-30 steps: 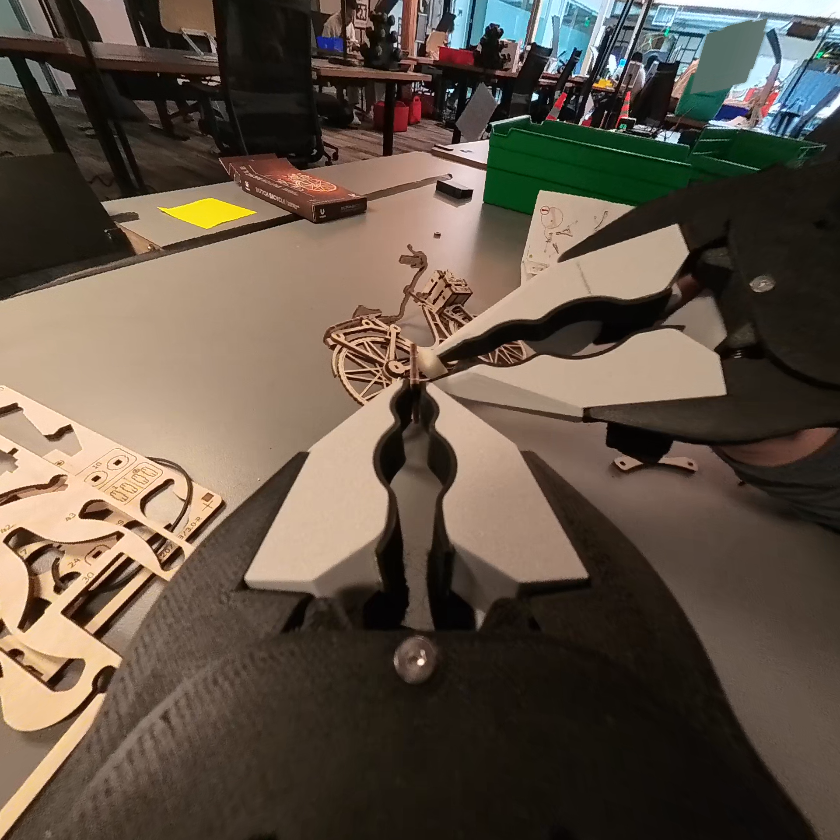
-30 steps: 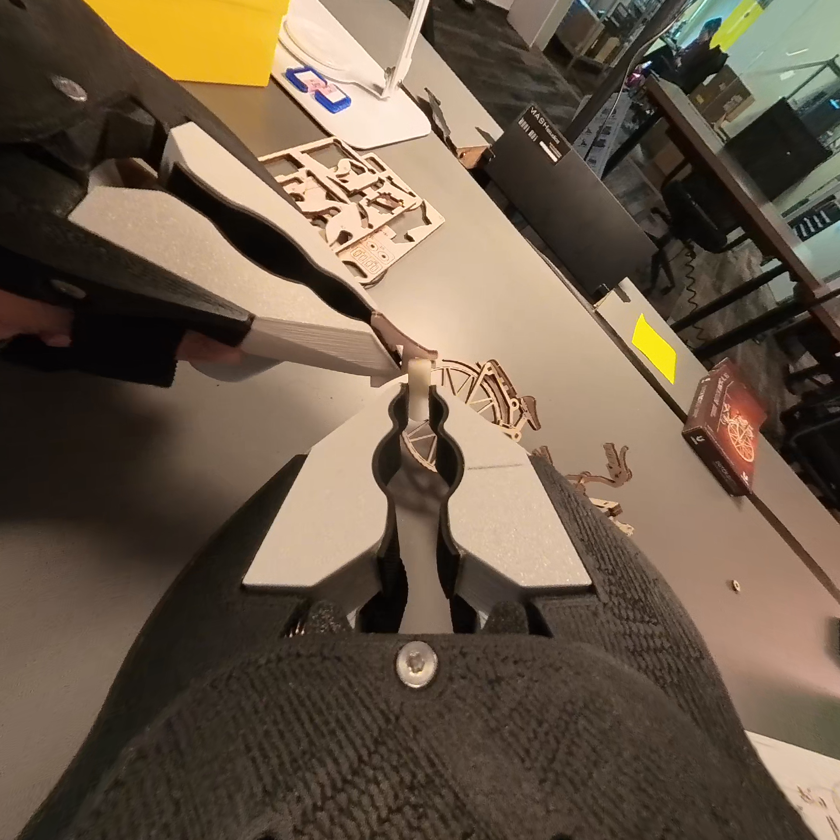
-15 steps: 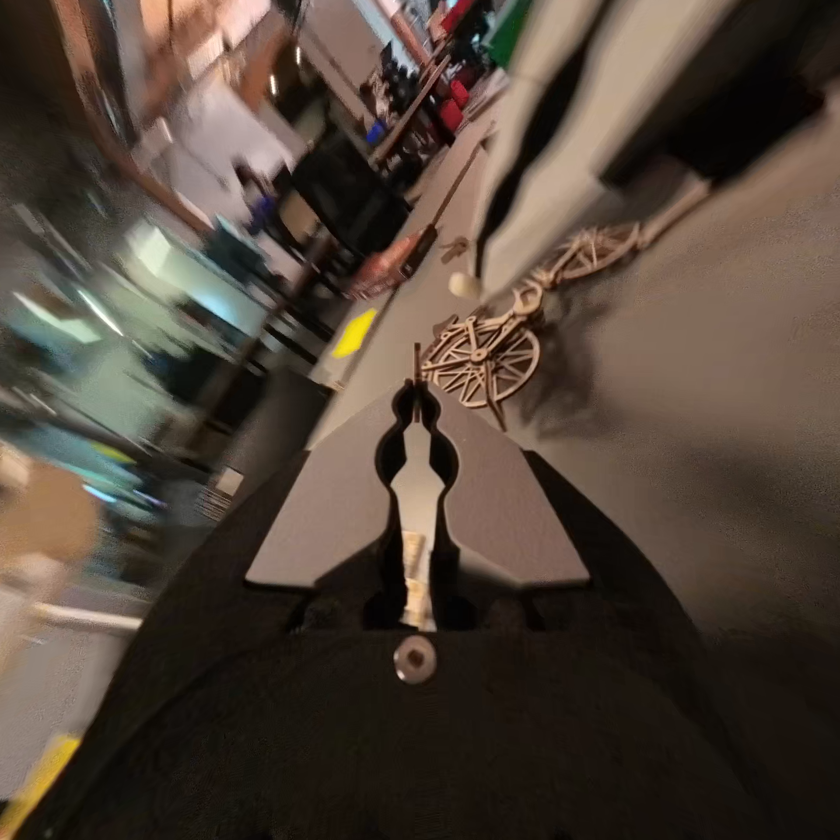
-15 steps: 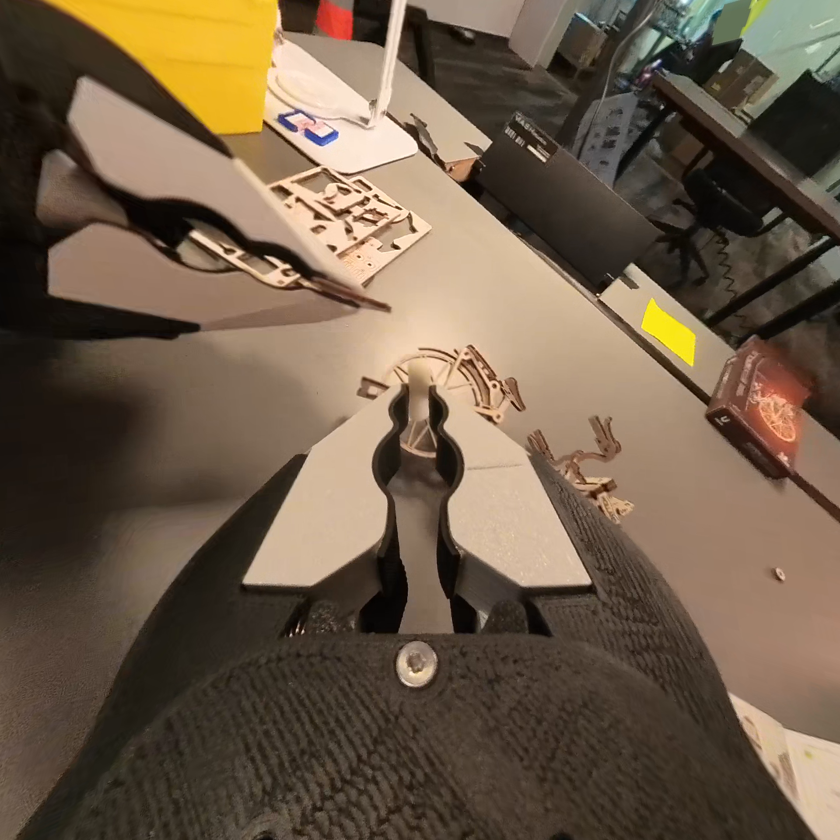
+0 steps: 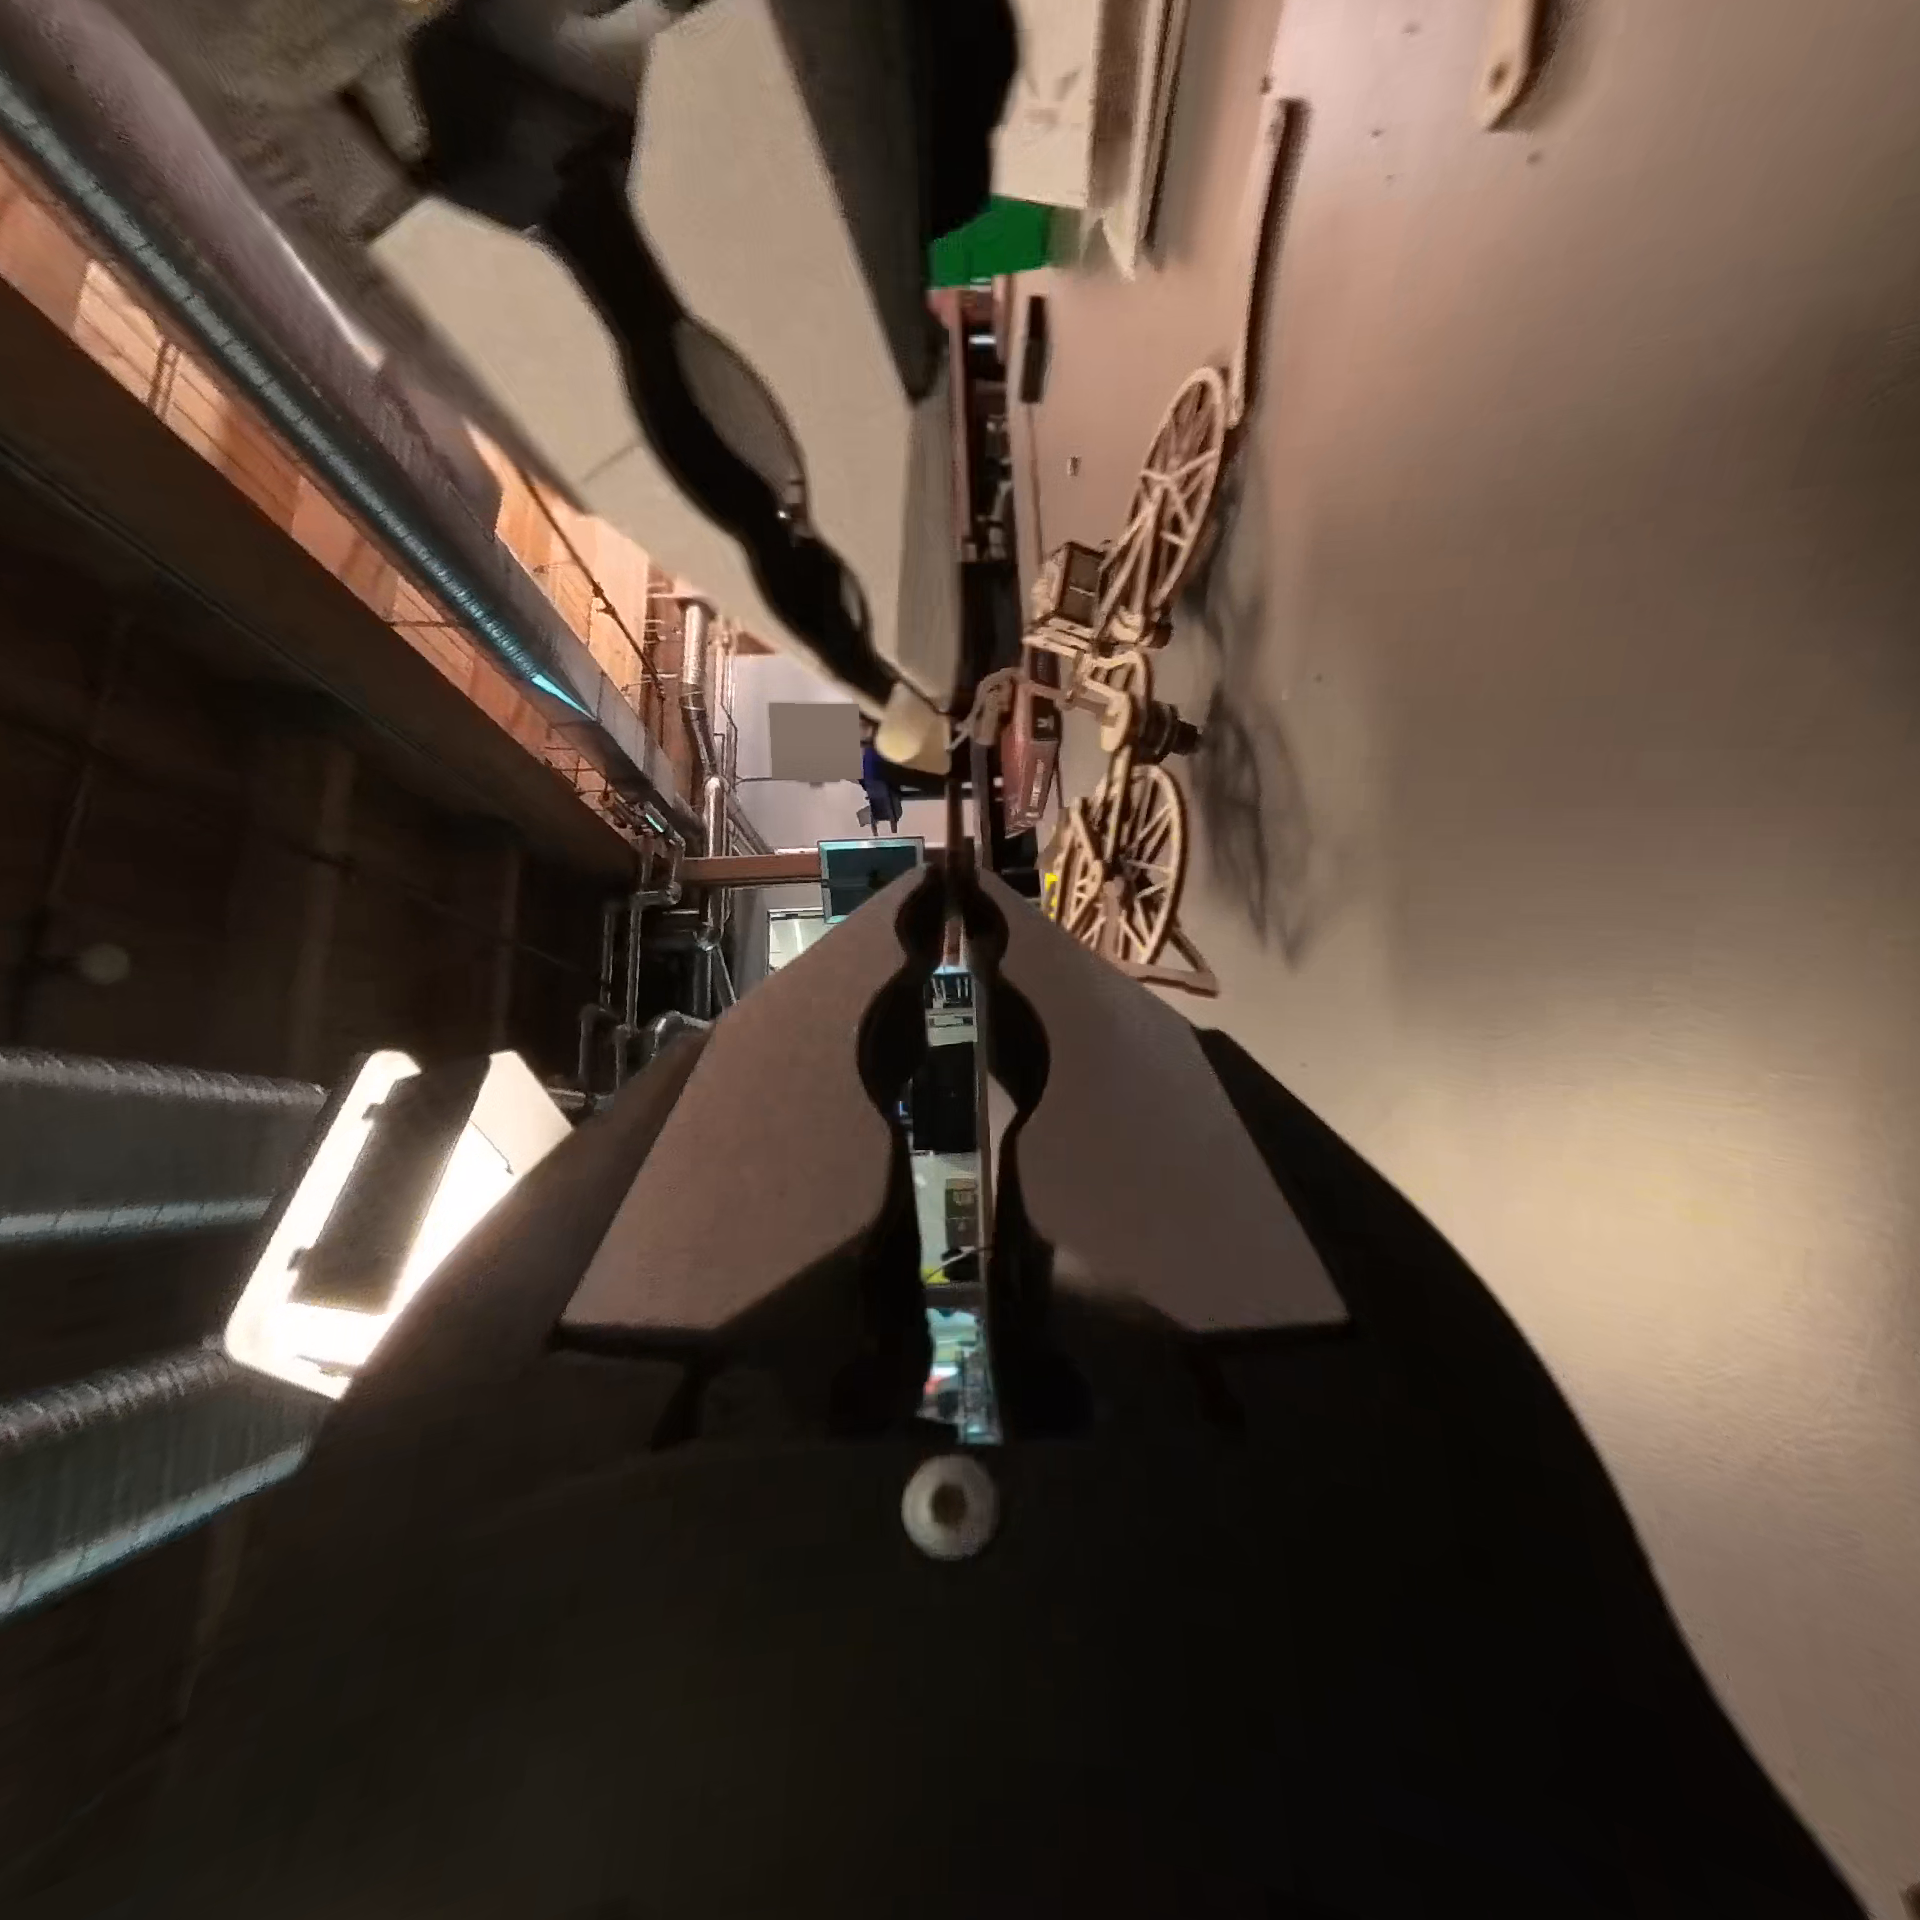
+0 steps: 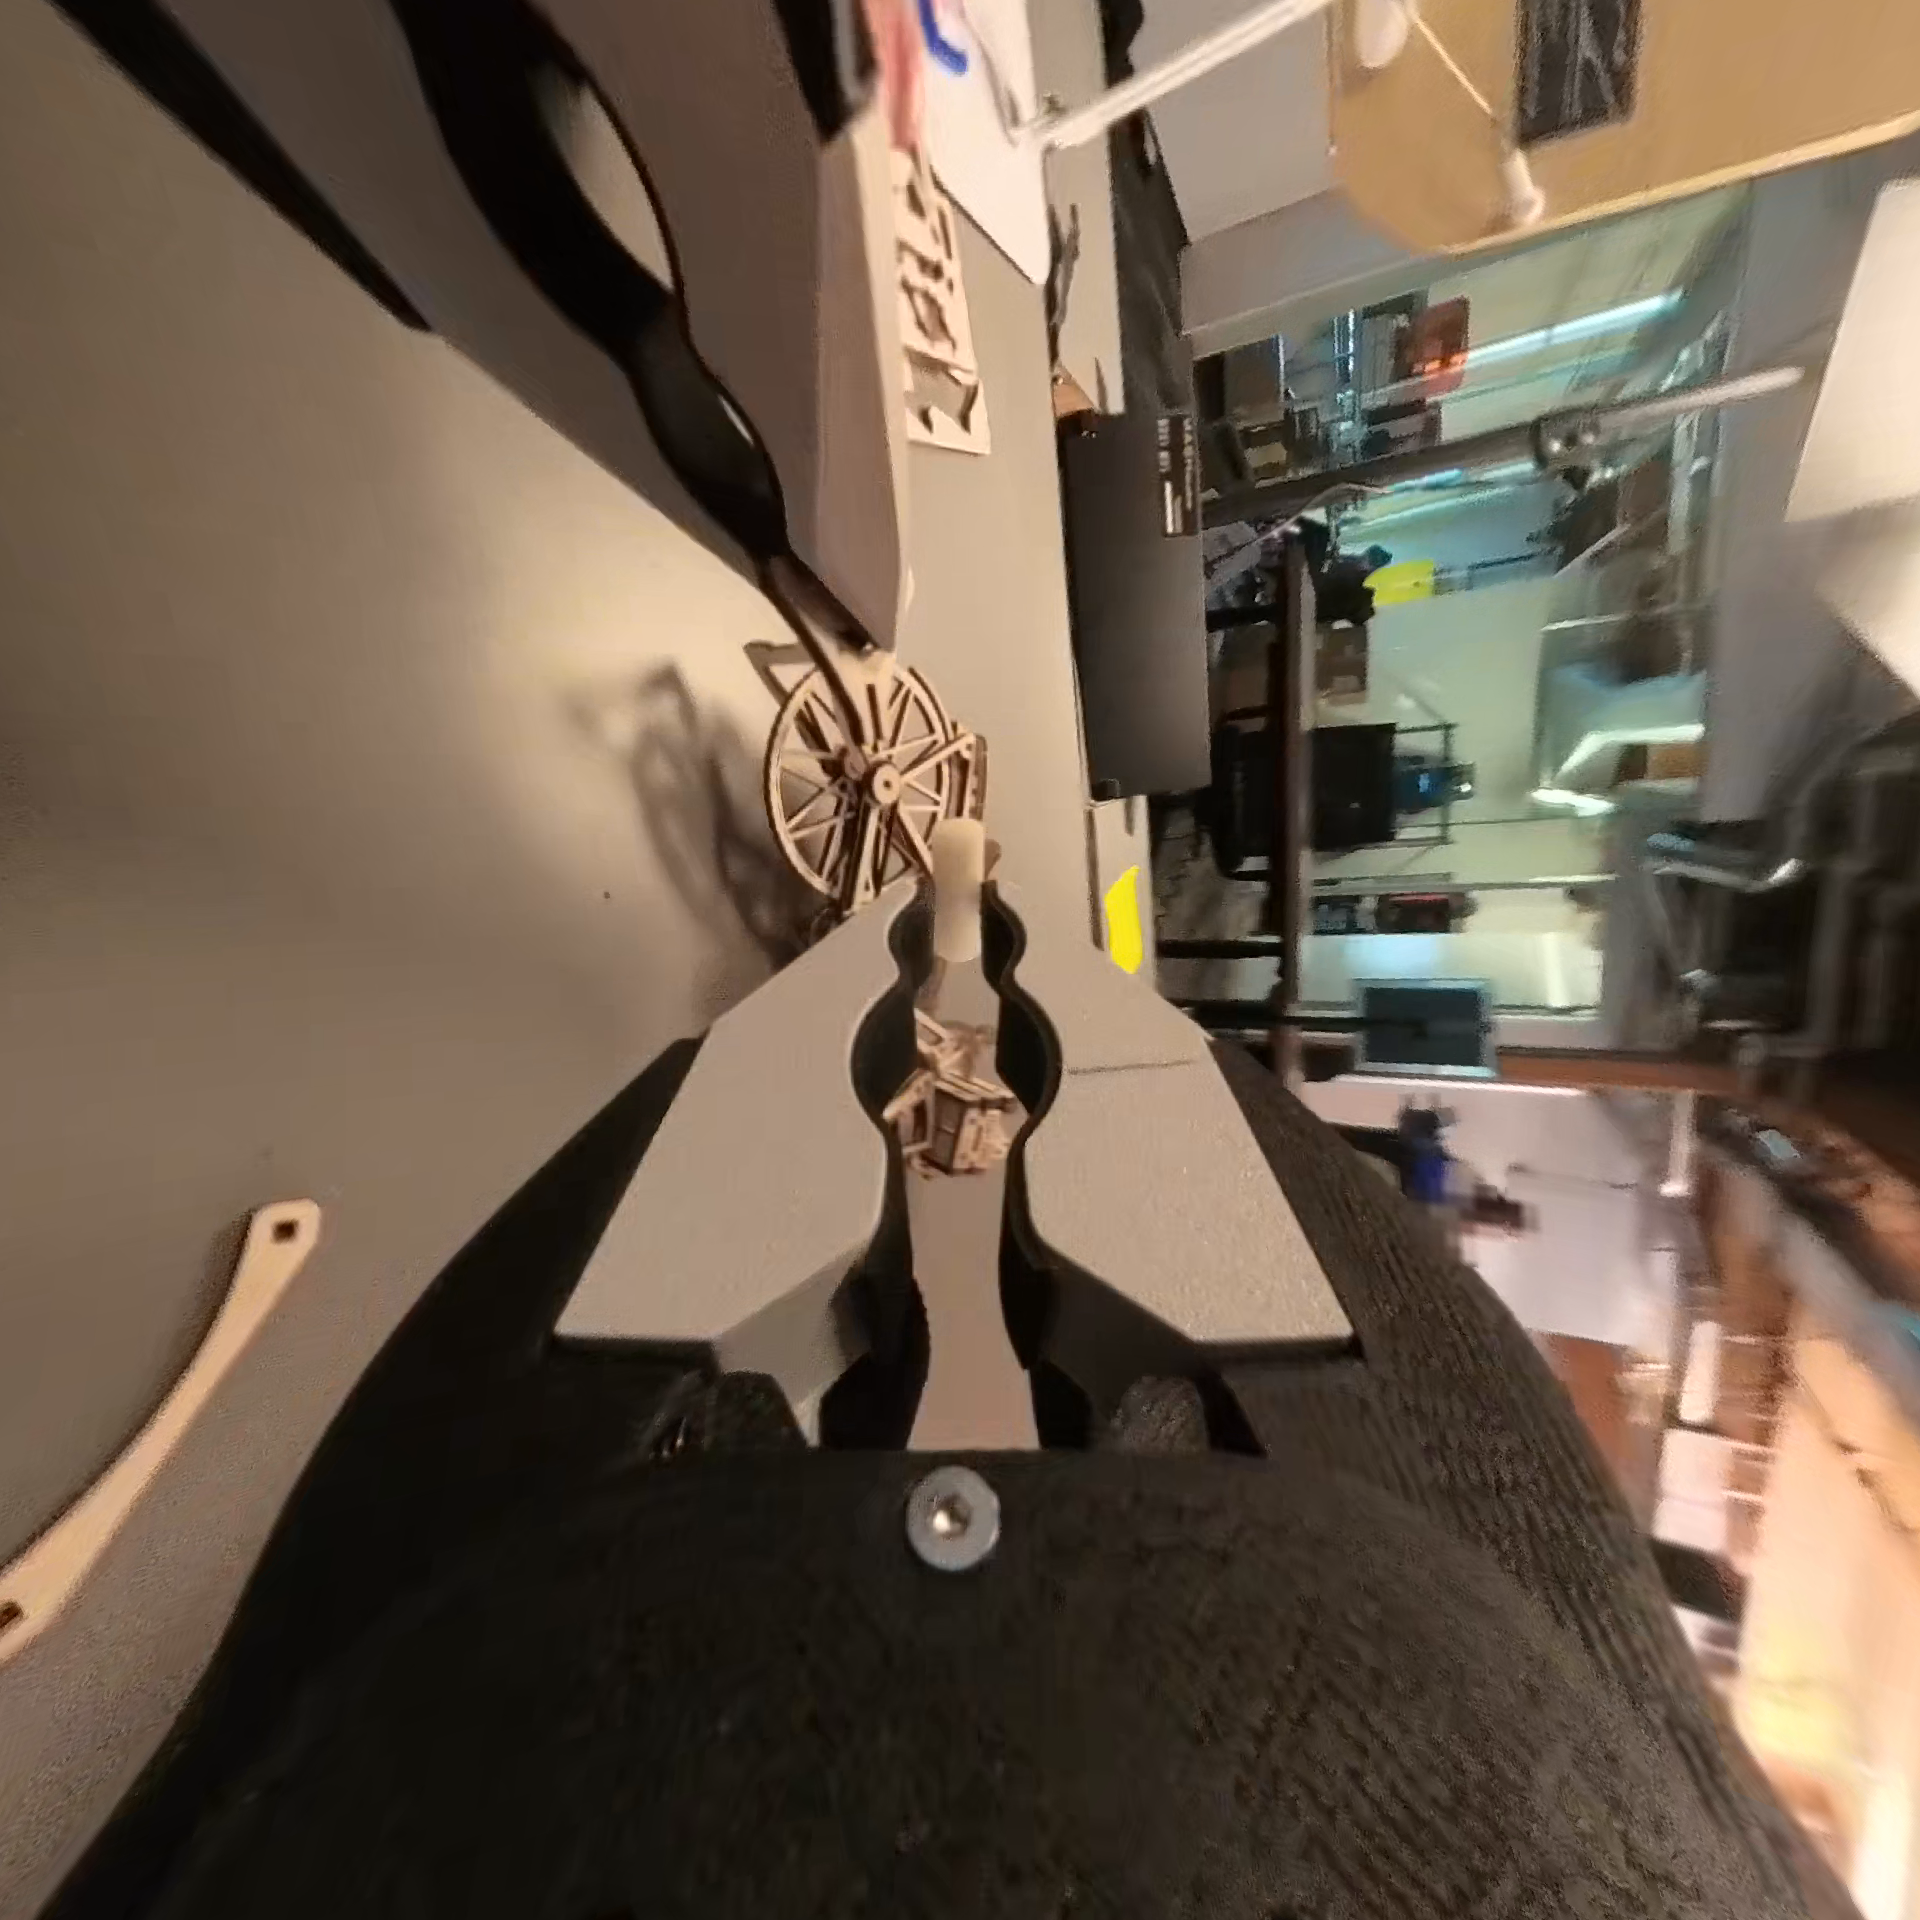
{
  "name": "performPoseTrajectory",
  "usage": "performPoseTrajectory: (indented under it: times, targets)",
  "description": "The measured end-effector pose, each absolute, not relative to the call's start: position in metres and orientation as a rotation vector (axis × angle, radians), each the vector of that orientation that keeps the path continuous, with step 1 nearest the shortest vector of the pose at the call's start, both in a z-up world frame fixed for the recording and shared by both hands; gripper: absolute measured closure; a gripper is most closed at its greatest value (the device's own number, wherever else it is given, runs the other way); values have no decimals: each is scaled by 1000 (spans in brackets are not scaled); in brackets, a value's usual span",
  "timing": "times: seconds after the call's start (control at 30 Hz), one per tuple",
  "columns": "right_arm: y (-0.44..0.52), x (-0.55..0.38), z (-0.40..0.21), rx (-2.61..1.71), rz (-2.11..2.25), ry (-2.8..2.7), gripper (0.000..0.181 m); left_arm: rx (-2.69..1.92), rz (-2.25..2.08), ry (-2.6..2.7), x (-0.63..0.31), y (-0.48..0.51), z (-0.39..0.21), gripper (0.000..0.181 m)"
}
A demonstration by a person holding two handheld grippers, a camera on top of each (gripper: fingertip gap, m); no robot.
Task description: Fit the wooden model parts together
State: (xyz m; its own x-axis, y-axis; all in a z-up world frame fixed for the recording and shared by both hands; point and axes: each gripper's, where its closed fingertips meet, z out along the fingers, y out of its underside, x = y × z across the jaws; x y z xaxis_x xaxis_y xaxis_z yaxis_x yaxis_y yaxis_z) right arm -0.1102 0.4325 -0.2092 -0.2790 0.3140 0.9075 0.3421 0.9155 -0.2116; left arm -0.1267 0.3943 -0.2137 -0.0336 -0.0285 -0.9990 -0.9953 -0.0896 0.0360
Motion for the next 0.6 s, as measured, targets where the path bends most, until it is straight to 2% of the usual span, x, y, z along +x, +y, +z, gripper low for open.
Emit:
performPoseTrajectory:
  times: [0.1,0.3,0.47,0.6]
  targets:
    - [425,-108,-214,-348,-126,-1942,174,-1328,1281,1274,-126,395,-225,179]
    - [411,-99,-225,21,-236,-2059,175,-1382,959,1331,-105,386,-242,179]
    - [392,-79,-232,295,-100,-2173,175,-1399,490,1298,-76,367,-239,179]
    - [379,-69,-223,418,-48,-2229,175,-1373,397,1289,-69,360,-233,179]
